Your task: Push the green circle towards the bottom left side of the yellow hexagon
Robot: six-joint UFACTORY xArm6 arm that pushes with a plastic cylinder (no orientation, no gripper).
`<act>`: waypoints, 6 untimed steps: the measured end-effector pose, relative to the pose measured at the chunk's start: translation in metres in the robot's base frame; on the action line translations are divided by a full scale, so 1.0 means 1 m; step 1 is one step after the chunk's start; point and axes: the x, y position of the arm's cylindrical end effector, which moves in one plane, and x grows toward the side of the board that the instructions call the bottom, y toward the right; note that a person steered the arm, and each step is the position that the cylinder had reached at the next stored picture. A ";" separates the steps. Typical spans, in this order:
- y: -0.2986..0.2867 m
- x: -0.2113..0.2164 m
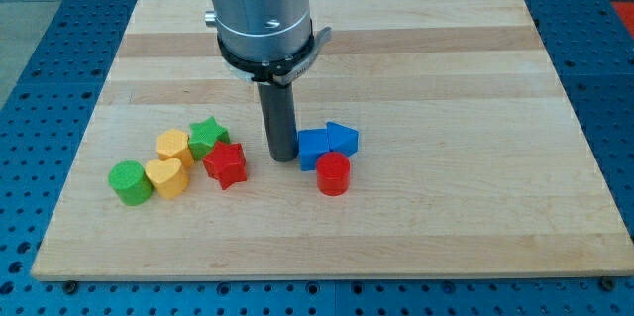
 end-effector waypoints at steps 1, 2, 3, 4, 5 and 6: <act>-0.014 0.015; -0.031 0.045; -0.071 0.079; -0.132 0.100; -0.178 0.093; -0.190 0.075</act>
